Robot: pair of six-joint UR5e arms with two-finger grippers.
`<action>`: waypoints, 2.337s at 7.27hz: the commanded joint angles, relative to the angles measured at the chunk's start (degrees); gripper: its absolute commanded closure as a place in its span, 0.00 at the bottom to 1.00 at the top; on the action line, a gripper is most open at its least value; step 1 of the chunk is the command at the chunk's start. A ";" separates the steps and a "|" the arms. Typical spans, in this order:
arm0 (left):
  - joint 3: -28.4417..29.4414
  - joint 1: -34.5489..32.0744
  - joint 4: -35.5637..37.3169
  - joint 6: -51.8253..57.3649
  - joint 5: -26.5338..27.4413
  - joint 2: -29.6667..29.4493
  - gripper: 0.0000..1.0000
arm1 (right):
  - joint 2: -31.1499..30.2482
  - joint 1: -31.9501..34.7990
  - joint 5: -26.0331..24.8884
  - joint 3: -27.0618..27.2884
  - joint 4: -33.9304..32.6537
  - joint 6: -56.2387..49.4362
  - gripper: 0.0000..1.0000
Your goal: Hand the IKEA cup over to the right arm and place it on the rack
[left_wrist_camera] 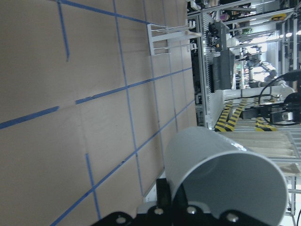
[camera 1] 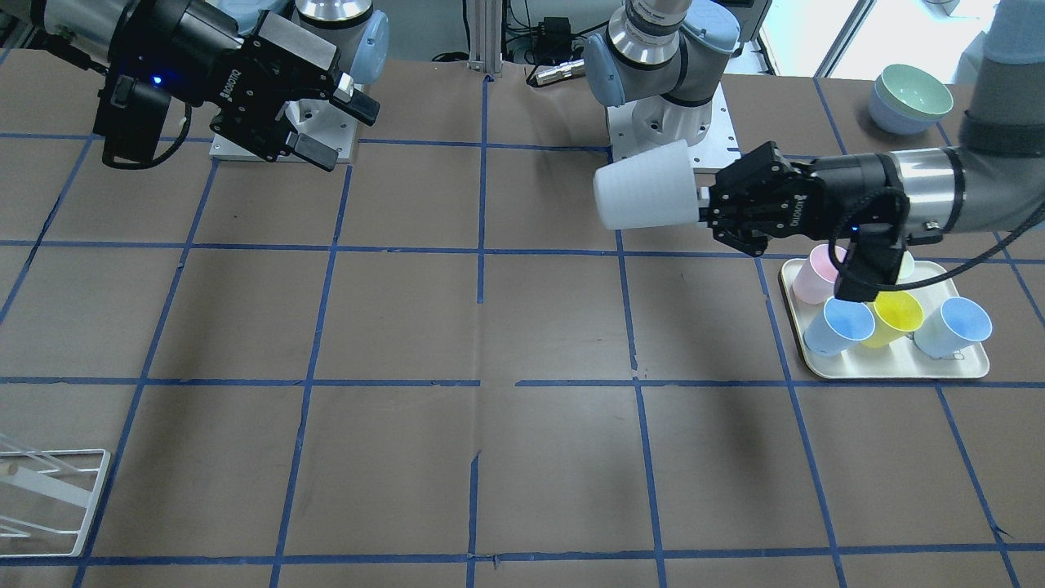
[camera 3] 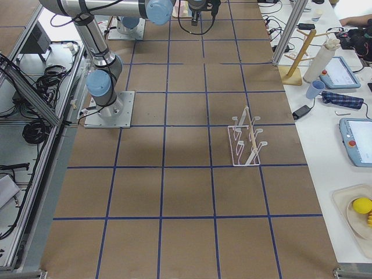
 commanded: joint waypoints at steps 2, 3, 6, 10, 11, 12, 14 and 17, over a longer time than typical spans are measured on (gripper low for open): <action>-0.13 -9.63 -3.64 -0.01 -14.57 1.36 1.00 | 0.43 -2.85 17.02 6.03 0.89 -4.13 0.00; -0.21 -11.48 -3.73 -0.10 -16.01 1.36 1.00 | 0.60 -2.85 17.22 6.13 0.99 -4.13 0.00; -0.21 -16.06 -6.01 -0.36 -22.25 2.24 1.00 | 0.60 -2.15 25.04 6.22 2.39 -3.25 0.00; -0.30 -18.26 -7.33 -0.37 -25.42 2.94 1.00 | -0.09 -2.06 27.68 6.13 8.97 -3.08 0.00; -0.30 -18.70 -7.33 -0.45 -25.60 3.03 1.00 | -0.10 -1.80 28.73 6.22 9.42 -2.99 0.00; -0.39 -18.88 -7.42 -0.37 -26.74 3.03 1.00 | -0.01 -1.36 29.95 6.13 9.51 -2.99 0.00; -0.39 -19.15 -7.42 -0.45 -26.84 2.85 1.00 | -0.19 -1.36 29.88 6.13 10.38 -1.68 0.00; -0.48 -19.15 -7.42 -0.37 -26.75 2.68 1.00 | -0.45 -1.53 29.18 6.04 13.44 -1.58 0.17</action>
